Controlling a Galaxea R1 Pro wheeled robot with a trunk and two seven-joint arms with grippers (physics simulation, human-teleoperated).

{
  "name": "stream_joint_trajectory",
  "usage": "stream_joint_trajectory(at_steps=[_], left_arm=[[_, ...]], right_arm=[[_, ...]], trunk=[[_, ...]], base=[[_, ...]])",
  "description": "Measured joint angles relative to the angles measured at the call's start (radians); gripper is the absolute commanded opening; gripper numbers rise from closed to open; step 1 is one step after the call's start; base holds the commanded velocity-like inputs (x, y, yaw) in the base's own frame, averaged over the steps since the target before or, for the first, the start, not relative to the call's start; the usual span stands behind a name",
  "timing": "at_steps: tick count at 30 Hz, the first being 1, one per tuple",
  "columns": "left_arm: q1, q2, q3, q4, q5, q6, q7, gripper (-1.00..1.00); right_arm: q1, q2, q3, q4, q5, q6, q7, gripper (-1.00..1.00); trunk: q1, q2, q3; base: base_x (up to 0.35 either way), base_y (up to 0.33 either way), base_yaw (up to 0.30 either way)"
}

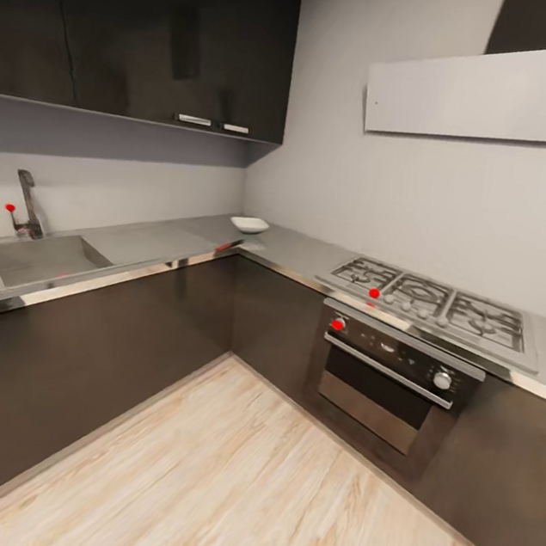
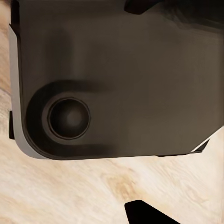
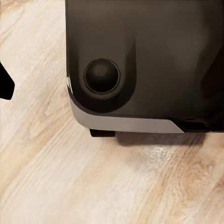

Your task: In the kitchen, take the Vidalia onion out of the sink, dice it on the chopping board with the paring knife, put the diced onion into the bowl on the countertop, then place both the paring knife and the chopping board into the sink.

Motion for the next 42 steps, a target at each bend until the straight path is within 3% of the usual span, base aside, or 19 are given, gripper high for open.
stream_joint_trajectory(at_steps=[42], left_arm=[[0.0, 0.0, 0.0, 0.0, 0.0, 0.0, 0.0, 1.0]], right_arm=[[0.0, 0.0, 0.0, 0.0, 0.0, 0.0, -0.001, 1.0]], trunk=[[0.0, 0.0, -0.023]], base=[[0.0, 0.0, 0.281]])
